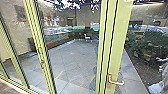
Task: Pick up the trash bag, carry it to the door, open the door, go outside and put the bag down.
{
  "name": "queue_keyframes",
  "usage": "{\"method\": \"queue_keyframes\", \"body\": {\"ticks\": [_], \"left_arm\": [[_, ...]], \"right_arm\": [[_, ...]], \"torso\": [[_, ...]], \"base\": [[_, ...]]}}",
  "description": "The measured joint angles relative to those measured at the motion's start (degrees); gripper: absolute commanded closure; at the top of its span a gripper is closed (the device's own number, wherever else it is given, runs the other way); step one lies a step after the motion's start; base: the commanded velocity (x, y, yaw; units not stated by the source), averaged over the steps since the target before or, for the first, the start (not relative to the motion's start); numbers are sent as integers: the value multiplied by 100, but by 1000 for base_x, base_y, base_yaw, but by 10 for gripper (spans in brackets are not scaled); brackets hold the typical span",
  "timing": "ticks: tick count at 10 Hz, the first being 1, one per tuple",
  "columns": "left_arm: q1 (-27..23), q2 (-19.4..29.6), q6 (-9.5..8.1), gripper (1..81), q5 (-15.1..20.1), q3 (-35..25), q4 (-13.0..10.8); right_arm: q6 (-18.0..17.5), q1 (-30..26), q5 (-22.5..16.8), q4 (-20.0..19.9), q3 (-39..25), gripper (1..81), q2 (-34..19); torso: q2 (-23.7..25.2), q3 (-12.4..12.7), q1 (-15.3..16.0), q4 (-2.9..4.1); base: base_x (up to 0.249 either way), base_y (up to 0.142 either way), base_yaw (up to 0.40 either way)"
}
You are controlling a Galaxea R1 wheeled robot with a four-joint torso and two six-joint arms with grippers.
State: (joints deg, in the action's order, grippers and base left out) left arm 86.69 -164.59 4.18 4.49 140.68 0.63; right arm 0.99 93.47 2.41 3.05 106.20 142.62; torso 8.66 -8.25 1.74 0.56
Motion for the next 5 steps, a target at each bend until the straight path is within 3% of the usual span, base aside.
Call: {"method": "queue_keyframes", "body": {"ticks": [5], "left_arm": [[-2, -121, 0, 811, 2, 22, -11]], "right_arm": [[-2, -90, 105, -2, -1552, 10, -1257]], "torso": [[0, 0, 0, 0]], "base": [[0, 0, 0]]}}
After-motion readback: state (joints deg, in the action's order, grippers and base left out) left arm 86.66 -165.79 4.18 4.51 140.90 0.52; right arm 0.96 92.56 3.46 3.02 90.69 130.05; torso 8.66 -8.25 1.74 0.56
